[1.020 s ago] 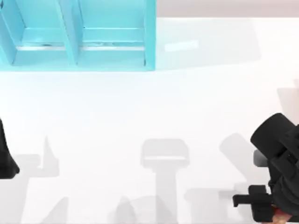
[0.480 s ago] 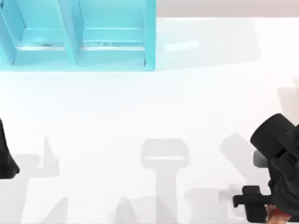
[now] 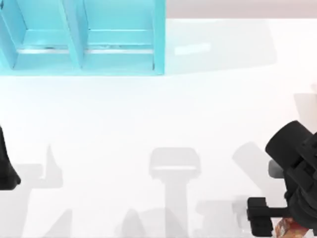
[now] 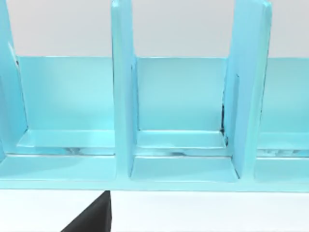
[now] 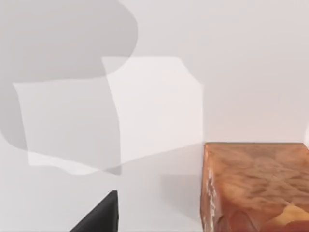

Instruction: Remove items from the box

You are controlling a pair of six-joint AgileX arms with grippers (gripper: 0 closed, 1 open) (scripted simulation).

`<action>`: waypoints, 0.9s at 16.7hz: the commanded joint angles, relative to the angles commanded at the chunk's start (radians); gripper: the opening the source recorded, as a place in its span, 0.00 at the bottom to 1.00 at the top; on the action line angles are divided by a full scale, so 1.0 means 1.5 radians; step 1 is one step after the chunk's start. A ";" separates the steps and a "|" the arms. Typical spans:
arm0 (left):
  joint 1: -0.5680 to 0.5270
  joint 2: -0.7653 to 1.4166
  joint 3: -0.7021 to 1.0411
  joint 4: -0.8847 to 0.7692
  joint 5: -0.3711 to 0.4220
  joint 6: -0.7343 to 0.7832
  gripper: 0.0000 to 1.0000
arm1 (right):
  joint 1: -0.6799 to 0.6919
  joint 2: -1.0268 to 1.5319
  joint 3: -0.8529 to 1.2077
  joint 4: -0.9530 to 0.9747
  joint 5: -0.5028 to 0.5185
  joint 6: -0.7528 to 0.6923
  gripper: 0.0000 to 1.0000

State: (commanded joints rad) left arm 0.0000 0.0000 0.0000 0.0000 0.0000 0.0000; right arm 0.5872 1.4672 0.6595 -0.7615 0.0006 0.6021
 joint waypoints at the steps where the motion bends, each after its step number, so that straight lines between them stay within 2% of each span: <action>1: 0.000 0.000 0.000 0.000 0.000 0.000 1.00 | 0.000 0.000 0.000 0.000 0.000 0.000 1.00; 5: 0.000 0.000 0.000 0.000 0.000 0.000 1.00 | 0.000 -0.008 0.016 -0.023 0.000 0.000 1.00; 15: 0.000 0.000 0.000 0.000 0.000 0.000 1.00 | -0.003 -0.087 0.154 -0.240 0.000 -0.004 1.00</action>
State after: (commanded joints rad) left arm 0.0000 0.0000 0.0000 0.0000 0.0000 0.0000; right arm 0.5832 1.3363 0.8899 -1.1219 0.0009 0.5963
